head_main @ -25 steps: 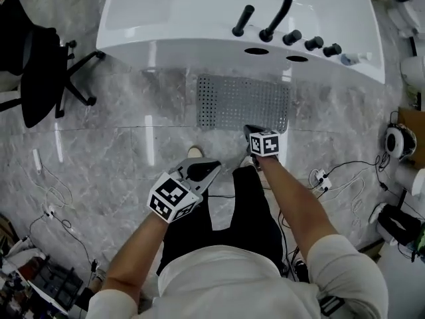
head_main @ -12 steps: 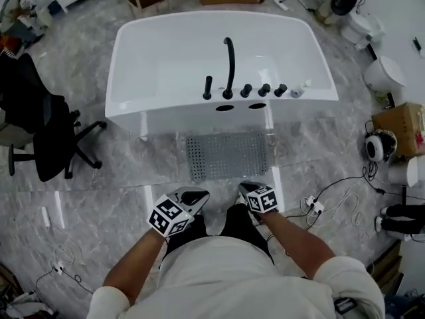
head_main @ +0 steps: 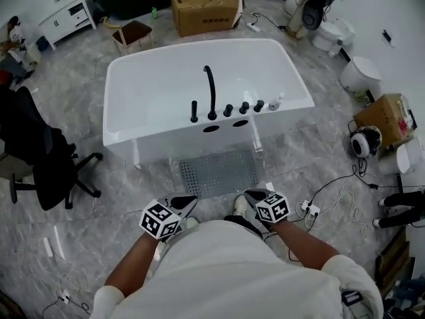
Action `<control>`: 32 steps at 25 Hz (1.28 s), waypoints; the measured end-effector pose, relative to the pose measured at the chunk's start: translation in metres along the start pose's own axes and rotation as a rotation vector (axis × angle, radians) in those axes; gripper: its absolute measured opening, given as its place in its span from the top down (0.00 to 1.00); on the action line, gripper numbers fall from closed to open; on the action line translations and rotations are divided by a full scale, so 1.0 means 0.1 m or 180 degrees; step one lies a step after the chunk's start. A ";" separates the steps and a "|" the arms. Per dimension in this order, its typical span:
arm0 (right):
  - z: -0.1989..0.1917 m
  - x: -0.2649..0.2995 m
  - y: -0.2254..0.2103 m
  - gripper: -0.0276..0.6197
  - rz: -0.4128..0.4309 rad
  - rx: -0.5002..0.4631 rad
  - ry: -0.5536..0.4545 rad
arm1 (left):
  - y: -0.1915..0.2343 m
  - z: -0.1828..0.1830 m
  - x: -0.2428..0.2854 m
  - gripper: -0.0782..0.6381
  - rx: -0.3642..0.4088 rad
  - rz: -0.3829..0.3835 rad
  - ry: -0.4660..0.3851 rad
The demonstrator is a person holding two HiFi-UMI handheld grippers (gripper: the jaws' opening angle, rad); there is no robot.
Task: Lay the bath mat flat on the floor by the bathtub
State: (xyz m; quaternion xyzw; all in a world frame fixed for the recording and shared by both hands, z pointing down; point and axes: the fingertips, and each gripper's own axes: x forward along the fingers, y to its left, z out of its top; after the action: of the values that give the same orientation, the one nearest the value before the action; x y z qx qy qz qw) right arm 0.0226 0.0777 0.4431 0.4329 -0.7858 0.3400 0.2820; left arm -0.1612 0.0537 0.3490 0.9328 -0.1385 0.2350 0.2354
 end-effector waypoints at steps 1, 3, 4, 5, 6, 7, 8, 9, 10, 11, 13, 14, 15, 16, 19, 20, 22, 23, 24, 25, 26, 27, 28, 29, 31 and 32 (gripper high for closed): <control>0.04 -0.05 -0.01 0.94 -0.0030 0.0010 -0.0048 | 0.01 0.02 -0.02 0.87 0.0021 0.0002 -0.0007; 0.08 -0.14 -0.02 0.94 -0.0073 0.0019 -0.0110 | 0.01 0.05 -0.05 0.87 0.0062 0.0009 -0.0029; 0.08 -0.16 -0.01 0.94 -0.0083 0.0014 -0.0124 | 0.01 0.05 -0.08 0.87 0.0072 0.0008 -0.0049; 0.08 -0.18 0.02 0.94 -0.0086 0.0007 -0.0132 | 0.01 0.05 -0.11 0.87 0.0073 0.0002 -0.0079; 0.09 -0.18 0.06 0.94 -0.0086 -0.0004 -0.0137 | 0.01 0.05 -0.15 0.87 0.0066 -0.0010 -0.0118; 0.11 -0.18 0.12 0.94 -0.0084 -0.0024 -0.0142 | 0.01 0.05 -0.20 0.87 0.0050 -0.0029 -0.0167; 0.13 -0.18 0.18 0.94 -0.0078 -0.0058 -0.0147 | 0.01 0.05 -0.25 0.87 0.0026 -0.0052 -0.0214; 0.16 -0.18 0.24 0.94 -0.0066 -0.0108 -0.0151 | 0.00 0.05 -0.29 0.87 0.0002 -0.0070 -0.0248; 0.19 -0.17 0.30 0.94 -0.0048 -0.0171 -0.0151 | 0.00 0.03 -0.31 0.87 -0.0011 -0.0074 -0.0258; 0.21 -0.16 0.36 0.94 -0.0029 -0.0244 -0.0150 | -0.01 -0.01 -0.33 0.87 -0.0008 -0.0058 -0.0241; 0.24 -0.14 0.48 0.94 -0.0006 -0.0404 -0.0147 | 0.00 -0.09 -0.35 0.87 0.0006 0.0010 -0.0173; 0.24 -0.14 0.54 0.94 0.0006 -0.0480 -0.0142 | 0.00 -0.13 -0.37 0.87 -0.0007 0.0039 -0.0156; 0.24 -0.13 0.61 0.94 0.0024 -0.0545 -0.0135 | 0.00 -0.16 -0.39 0.87 -0.0035 0.0057 -0.0159; 0.24 -0.13 0.66 0.94 0.0045 -0.0590 -0.0131 | 0.01 -0.18 -0.42 0.87 -0.0069 0.0068 -0.0176; 0.26 -0.13 0.76 0.94 0.0090 -0.0640 -0.0140 | 0.01 -0.21 -0.49 0.87 -0.0137 0.0100 -0.0226; 0.25 -0.13 0.77 0.94 0.0091 -0.0650 -0.0137 | 0.01 -0.22 -0.50 0.87 -0.0146 0.0109 -0.0236; 0.23 -0.12 0.79 0.94 0.0087 -0.0670 -0.0113 | 0.00 -0.24 -0.54 0.87 -0.0156 0.0134 -0.0249; 0.22 -0.11 0.81 0.95 0.0093 -0.0679 -0.0095 | 0.00 -0.25 -0.56 0.87 -0.0156 0.0153 -0.0250; 0.21 -0.11 0.83 0.95 0.0104 -0.0693 -0.0076 | 0.00 -0.26 -0.57 0.87 -0.0153 0.0173 -0.0248; 0.20 -0.10 0.85 0.95 0.0117 -0.0716 -0.0060 | 0.00 -0.27 -0.57 0.87 -0.0149 0.0190 -0.0245; 0.20 -0.09 0.87 0.95 0.0127 -0.0747 -0.0049 | 0.00 -0.29 -0.58 0.87 -0.0148 0.0203 -0.0244; 0.20 -0.07 0.88 0.95 0.0136 -0.0774 -0.0043 | 0.00 -0.30 -0.58 0.87 -0.0154 0.0211 -0.0243; 0.21 -0.06 0.90 0.95 0.0146 -0.0789 -0.0044 | 0.00 -0.32 -0.59 0.87 -0.0164 0.0215 -0.0238; 0.22 -0.04 0.92 0.95 0.0155 -0.0792 -0.0048 | 0.01 -0.35 -0.59 0.87 -0.0175 0.0216 -0.0230; 0.24 -0.03 0.95 0.95 0.0166 -0.0794 -0.0055 | 0.01 -0.38 -0.60 0.87 -0.0189 0.0217 -0.0210; 0.24 -0.02 0.96 0.95 0.0170 -0.0795 -0.0057 | 0.00 -0.39 -0.60 0.87 -0.0188 0.0218 -0.0205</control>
State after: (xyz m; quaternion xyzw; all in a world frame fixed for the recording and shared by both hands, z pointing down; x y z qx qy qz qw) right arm -0.0633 0.0976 0.3990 0.3764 -0.8358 0.2430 0.3175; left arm -0.2269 0.0818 0.3492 0.9273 -0.1847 0.2086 0.2500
